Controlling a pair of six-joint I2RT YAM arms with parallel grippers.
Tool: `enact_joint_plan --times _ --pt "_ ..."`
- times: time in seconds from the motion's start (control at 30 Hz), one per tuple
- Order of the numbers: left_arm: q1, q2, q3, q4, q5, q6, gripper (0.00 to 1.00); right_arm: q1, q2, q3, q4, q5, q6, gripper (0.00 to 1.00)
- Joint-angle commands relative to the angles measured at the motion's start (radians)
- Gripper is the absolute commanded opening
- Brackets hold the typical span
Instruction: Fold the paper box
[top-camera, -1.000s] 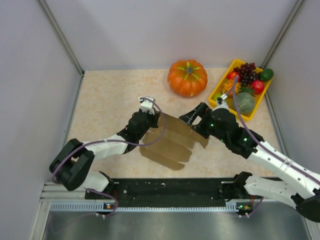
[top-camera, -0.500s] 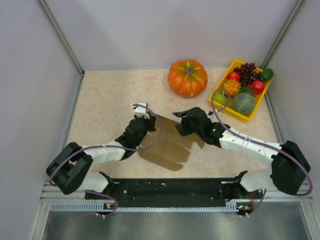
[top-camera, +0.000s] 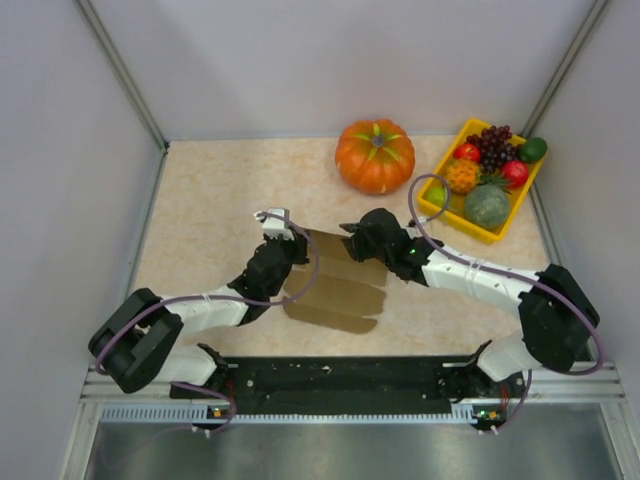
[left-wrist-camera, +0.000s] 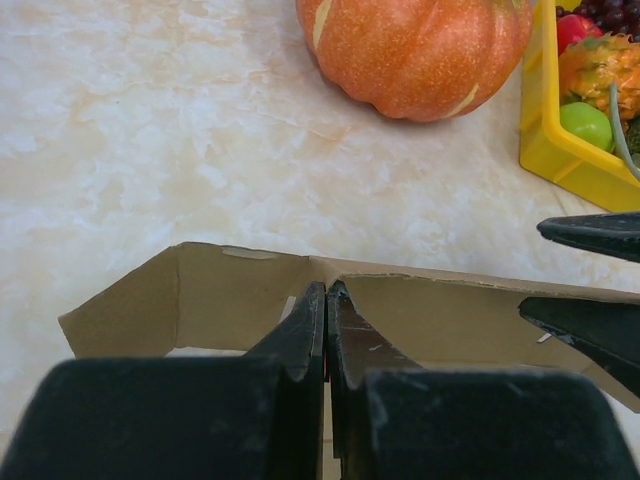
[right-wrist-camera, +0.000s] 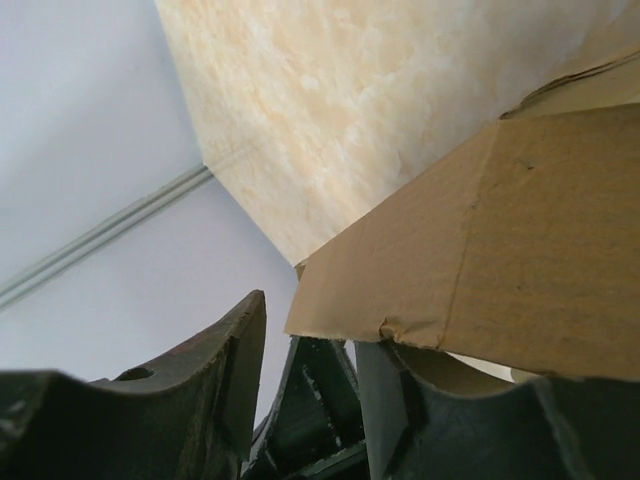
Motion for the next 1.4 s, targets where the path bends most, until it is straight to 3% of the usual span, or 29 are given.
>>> enact_joint_plan --times 0.0,0.03,0.1,0.23,0.27,0.3,0.33,0.37,0.43,0.5,0.6,0.67,0.77,0.8,0.87,0.9,0.97,1.0,1.07,1.1,1.17,1.27,1.37 --pt "-0.008 -0.038 -0.014 0.082 -0.012 -0.014 0.0 0.01 0.029 0.038 0.014 0.015 0.139 0.39" --pt "-0.009 -0.04 -0.017 0.084 -0.013 -0.012 0.0 0.01 0.029 0.035 0.014 0.016 0.14 0.38" --pt "-0.009 -0.043 -0.019 0.089 -0.013 -0.006 0.0 0.012 0.024 0.025 0.014 0.034 0.13 0.23" --pt "-0.009 -0.048 -0.016 0.087 0.008 -0.002 0.0 0.009 0.029 0.004 0.026 0.051 0.128 0.17" --pt "-0.009 -0.046 -0.012 0.081 0.02 0.002 0.0 0.0 0.03 -0.029 0.057 0.05 0.119 0.12" --pt "-0.009 -0.048 -0.008 0.079 0.034 0.006 0.01 -0.005 0.021 -0.054 0.094 0.041 0.101 0.0" --pt "-0.008 -0.058 0.0 0.049 0.06 0.008 0.12 -0.008 0.013 -0.082 0.182 0.042 0.088 0.0" --pt "-0.005 -0.107 0.004 -0.064 0.071 -0.036 0.28 -0.01 0.006 -0.124 0.212 0.044 0.068 0.0" --pt "0.004 -0.175 -0.011 -0.137 0.128 -0.055 0.6 -0.014 -0.024 -0.161 0.241 0.045 0.015 0.0" --pt "0.021 -0.293 -0.031 -0.268 0.168 -0.078 0.64 -0.017 -0.043 -0.25 0.351 0.054 -0.027 0.0" --pt "0.102 -0.437 -0.035 -0.522 0.206 -0.147 0.64 -0.031 -0.071 -0.364 0.487 0.039 -0.067 0.0" --pt "0.2 -0.513 -0.049 -0.601 0.258 -0.194 0.64 -0.042 -0.08 -0.416 0.514 0.03 -0.074 0.0" --pt "0.257 -0.572 -0.068 -0.669 0.361 -0.199 0.45 -0.053 -0.082 -0.436 0.574 0.01 -0.076 0.0" --pt "0.258 -0.583 -0.08 -0.662 0.363 -0.201 0.45 -0.053 -0.083 -0.43 0.574 0.004 -0.082 0.0" --pt "0.259 -0.584 -0.106 -0.649 0.389 -0.251 0.47 -0.057 -0.097 -0.415 0.563 0.004 -0.091 0.0" --pt "0.259 -0.575 -0.111 -0.637 0.393 -0.264 0.57 -0.059 -0.105 -0.413 0.556 0.007 -0.096 0.0" --pt "0.261 -0.534 -0.114 -0.611 0.412 -0.299 0.68 -0.069 -0.12 -0.415 0.547 0.005 -0.093 0.0" --pt "0.262 -0.517 -0.112 -0.611 0.415 -0.308 0.64 -0.074 -0.125 -0.415 0.541 0.002 -0.09 0.0" --pt "0.271 -0.485 -0.092 -0.608 0.462 -0.324 0.34 -0.083 -0.136 -0.412 0.525 0.007 -0.087 0.0" --pt "0.271 -0.483 -0.095 -0.576 0.506 -0.325 0.28 -0.085 -0.143 -0.409 0.516 0.01 -0.085 0.0" --pt "0.27 -0.466 -0.13 -0.44 0.635 -0.334 0.25 -0.092 -0.145 -0.403 0.51 0.016 -0.076 0.0" --pt "0.267 -0.384 -0.147 -0.359 0.762 -0.356 0.19 -0.102 -0.133 -0.393 0.522 0.002 -0.058 0.0" --pt "0.258 -0.267 -0.138 -0.269 0.809 -0.376 0.12 -0.105 -0.114 -0.383 0.536 -0.004 -0.036 0.0"
